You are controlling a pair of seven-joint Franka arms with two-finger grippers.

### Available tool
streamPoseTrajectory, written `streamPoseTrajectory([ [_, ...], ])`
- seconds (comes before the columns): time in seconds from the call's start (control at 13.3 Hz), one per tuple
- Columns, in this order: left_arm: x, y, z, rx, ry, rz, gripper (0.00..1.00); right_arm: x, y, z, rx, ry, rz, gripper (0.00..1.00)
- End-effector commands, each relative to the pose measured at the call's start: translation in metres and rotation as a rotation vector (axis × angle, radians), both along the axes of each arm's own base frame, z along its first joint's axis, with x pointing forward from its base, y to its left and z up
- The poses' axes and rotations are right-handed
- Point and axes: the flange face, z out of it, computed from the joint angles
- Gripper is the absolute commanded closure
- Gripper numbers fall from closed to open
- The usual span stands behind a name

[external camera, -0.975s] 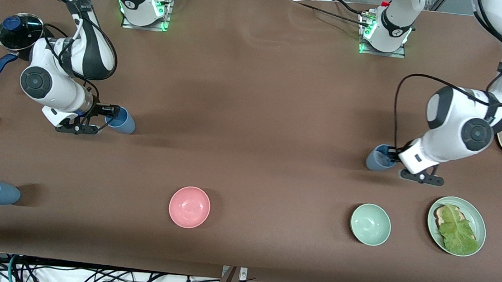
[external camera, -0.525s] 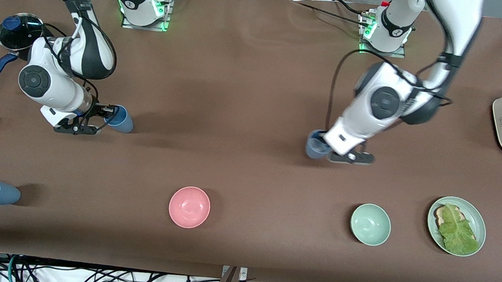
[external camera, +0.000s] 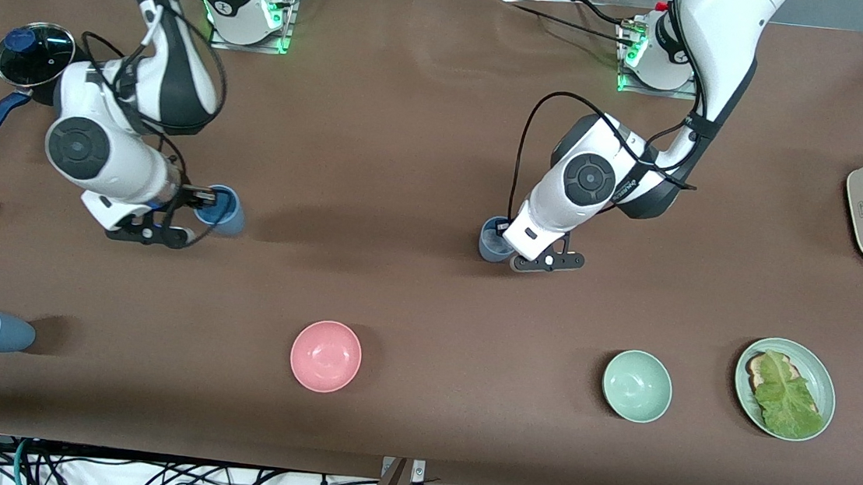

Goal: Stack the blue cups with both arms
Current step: 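Carry both blue cups toward the table middle with both grippers, then lower the right gripper's cup onto the tissue cup while the left gripper withdraws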

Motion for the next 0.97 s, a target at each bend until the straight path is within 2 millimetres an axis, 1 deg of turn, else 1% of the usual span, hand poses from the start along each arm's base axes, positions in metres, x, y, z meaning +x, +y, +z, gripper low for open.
streamPoseTrajectory([
  [0.0,-0.003,-0.023,0.015,-0.046,0.006,0.01,1.0,0.015,0.085,0.013,0.016,0.006,-0.082,1.0],
  [0.07,-0.005,-0.025,0.013,-0.044,0.014,0.008,0.72,0.015,0.111,0.017,0.053,0.003,-0.128,1.0],
  [0.15,-0.006,-0.024,0.011,-0.041,0.019,0.009,0.1,0.014,0.137,0.023,0.082,-0.003,-0.161,1.0],
  [0.22,-0.005,-0.023,0.013,-0.041,0.019,0.009,0.0,0.016,0.159,0.028,0.114,-0.009,-0.185,1.0],
  [0.3,-0.004,-0.022,0.019,-0.039,0.009,0.005,0.0,0.015,0.182,0.033,0.145,-0.011,-0.215,1.0],
  [0.38,0.0,-0.014,0.029,-0.03,0.004,0.009,0.0,0.012,0.2,0.034,0.158,-0.009,-0.243,1.0],
  [0.45,0.0,-0.008,0.042,-0.017,0.011,0.008,0.0,0.015,0.209,0.035,0.162,-0.018,-0.269,1.0],
  [0.53,0.003,-0.005,0.063,-0.002,0.008,0.001,0.0,0.016,0.227,0.04,0.184,-0.024,-0.29,1.0],
  [0.6,0.01,0.006,0.079,0.042,0.012,-0.014,0.0,0.018,0.242,0.046,0.215,-0.025,-0.321,1.0],
  [0.75,0.029,0.029,0.124,0.136,0.024,-0.037,0.0,0.018,0.274,0.056,0.262,-0.038,-0.367,1.0],
  [0.82,0.04,0.046,0.142,0.167,0.027,-0.057,0.0,0.015,0.291,0.059,0.278,-0.042,-0.387,1.0],
  [0.9,0.052,0.065,0.157,0.162,0.013,-0.07,0.0,0.005,0.313,0.059,0.284,-0.039,-0.387,1.0],
])
